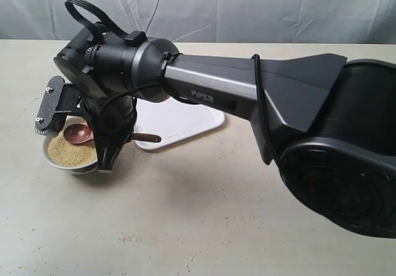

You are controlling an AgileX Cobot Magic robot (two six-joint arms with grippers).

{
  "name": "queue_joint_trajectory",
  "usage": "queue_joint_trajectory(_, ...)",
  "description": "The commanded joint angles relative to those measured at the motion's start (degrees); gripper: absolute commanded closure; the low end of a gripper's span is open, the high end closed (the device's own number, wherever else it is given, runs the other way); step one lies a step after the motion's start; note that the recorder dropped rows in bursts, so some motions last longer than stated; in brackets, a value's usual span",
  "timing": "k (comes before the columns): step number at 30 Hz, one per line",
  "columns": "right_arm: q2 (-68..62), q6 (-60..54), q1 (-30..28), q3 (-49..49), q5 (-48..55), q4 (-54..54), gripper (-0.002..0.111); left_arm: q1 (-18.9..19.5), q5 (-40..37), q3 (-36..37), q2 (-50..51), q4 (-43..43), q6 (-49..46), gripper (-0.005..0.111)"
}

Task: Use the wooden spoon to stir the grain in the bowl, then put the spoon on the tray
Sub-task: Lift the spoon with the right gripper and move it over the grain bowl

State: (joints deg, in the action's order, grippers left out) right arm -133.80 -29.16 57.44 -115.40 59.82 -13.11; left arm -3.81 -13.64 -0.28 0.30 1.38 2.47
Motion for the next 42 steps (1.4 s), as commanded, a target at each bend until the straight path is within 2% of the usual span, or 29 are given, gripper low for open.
queue_joint_trajectory(1, 0.9, 2.14, -0.04, -0.41, -0.45, -1.6, 0.078, 0.25, 0.34, 0.28, -0.3, -0.02, -0.02, 0.107)
queue_joint_trajectory(5, 2.3, 3.94, -0.04, -0.41, -0.32, -1.95, 0.071, 0.25, 0.34, 0.28, -0.3, -0.02, -0.02, 0.107)
queue_joint_trajectory(8, 4.78, 9.7, -0.04, -0.41, 0.0, -2.09, 0.069, 0.25, 0.34, 0.28, -0.3, -0.02, -0.02, 0.107)
queue_joint_trajectory(10, 8.67, 22.16, -0.8, -0.41, 1.43, -1.32, 0.069, 0.25, 0.34, 0.28, -0.3, -0.02, -0.02, 0.107)
queue_joint_trajectory(11, 10.98, 32.27, -2.58, -0.16, 1.83, 2.81, 0.069, 0.25, 0.34, 0.28, -0.3, -0.02, -0.02, 0.107)
queue_joint_trajectory(12, 11.58, 36.66, -3.61, 0.31, 1.7, 5.8, 0.069, 0.25, 0.34, 0.28, -0.3, -0.02, -0.02, 0.107)
queue_joint_trajectory(13, 12.41, 40.26, -6.24, 2.91, -0.22, 14.27, 0.07, 0.25, 0.34, 0.28, -0.3, -0.02, -0.02, 0.107)
queue_joint_trajectory(15, 12.87, 40.03, -8.17, 10.0, -2.69, 22.55, 0.072, 0.25, 0.34, 0.28, -0.3, -0.02, -0.02, 0.107)
queue_joint_trajectory(18, 12.87, 39.7, -8.16, 20.3, -6.53, 24.57, 0.072, 0.25, 0.34, 0.28, -0.3, -0.02, -0.02, 0.107)
queue_joint_trajectory(21, 12.87, 38.57, -8.16, 24.95, -10.52, 24.77, 0.072, 0.25, 0.34, 0.28, -0.3, -0.02, -0.02, 0.107)
queue_joint_trajectory(27, 10.55, 42.81, -8.16, 25.42, -16.87, 18.41, 0.072, 0.25, 0.34, 0.28, -0.3, -0.02, -0.02, 0.107)
queue_joint_trajectory(32, 9.47, 42.81, -8.16, 25.42, -20.19, 16.33, 0.072, 0.25, 0.34, 0.28, -0.3, -0.02, -0.02, 0.107)
queue_joint_trajectory(39, 9.25, 42.91, -8.31, 25.42, -30.21, 9.6, 0.072, 0.25, 0.34, 0.28, -0.3, -0.02, -0.02, 0.107)
queue_joint_trajectory(42, 10.38, 43.19, -8.3, 25.42, -25.61, 12.47, 0.072, 0.25, 0.34, 0.28, -0.3, -0.02, -0.02, 0.107)
